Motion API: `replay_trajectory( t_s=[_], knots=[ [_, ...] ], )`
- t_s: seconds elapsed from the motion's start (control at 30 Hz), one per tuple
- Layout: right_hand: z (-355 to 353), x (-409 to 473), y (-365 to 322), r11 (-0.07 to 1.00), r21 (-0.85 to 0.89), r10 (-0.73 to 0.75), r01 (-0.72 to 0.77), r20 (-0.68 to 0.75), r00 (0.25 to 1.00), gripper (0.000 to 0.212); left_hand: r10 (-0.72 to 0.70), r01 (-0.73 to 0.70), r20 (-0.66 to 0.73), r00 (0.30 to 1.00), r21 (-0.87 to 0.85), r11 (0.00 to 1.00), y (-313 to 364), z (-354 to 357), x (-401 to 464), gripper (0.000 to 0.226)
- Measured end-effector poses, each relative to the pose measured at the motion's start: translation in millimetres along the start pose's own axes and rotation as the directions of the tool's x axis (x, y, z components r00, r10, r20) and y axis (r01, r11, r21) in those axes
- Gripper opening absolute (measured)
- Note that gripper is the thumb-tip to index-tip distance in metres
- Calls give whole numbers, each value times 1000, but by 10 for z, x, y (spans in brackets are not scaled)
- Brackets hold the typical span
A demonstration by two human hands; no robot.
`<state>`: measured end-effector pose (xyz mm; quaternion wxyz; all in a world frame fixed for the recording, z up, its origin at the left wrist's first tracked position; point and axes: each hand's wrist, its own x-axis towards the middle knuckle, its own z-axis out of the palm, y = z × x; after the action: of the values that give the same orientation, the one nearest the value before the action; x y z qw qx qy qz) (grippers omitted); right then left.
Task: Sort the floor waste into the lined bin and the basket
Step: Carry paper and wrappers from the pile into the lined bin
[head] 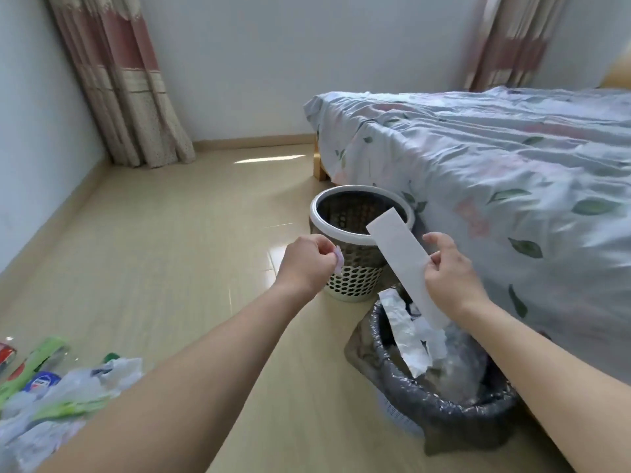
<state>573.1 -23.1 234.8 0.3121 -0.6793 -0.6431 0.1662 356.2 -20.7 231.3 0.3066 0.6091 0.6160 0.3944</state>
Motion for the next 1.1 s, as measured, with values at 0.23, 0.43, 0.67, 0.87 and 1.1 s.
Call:
replay_trajectory(
  t_s=[0.23,0.43,0.67,0.87,1.1],
  knots=[
    [202,-66,981,977,-156,174,-145,196,965,46,144,-232,245,959,382,894,202,1450,168,20],
    [475,16,1332,767,-637,256,71,406,877,42,-216,-280,553,805,674,684,-157,2352,231,26],
    [704,73,1616,754,-653,393,68,533,749,52,-404,-303,622,671,727,617,-356,2602,272,32],
    [443,110,1474,842,-537,324,-47,434,841,30,-253,-412,659,709,677,610,-53,2254,404,26],
    [171,103,499,954,-293,23,63,282,959,35,54,-225,315,948,540,811,176,933,398,19]
  ],
)
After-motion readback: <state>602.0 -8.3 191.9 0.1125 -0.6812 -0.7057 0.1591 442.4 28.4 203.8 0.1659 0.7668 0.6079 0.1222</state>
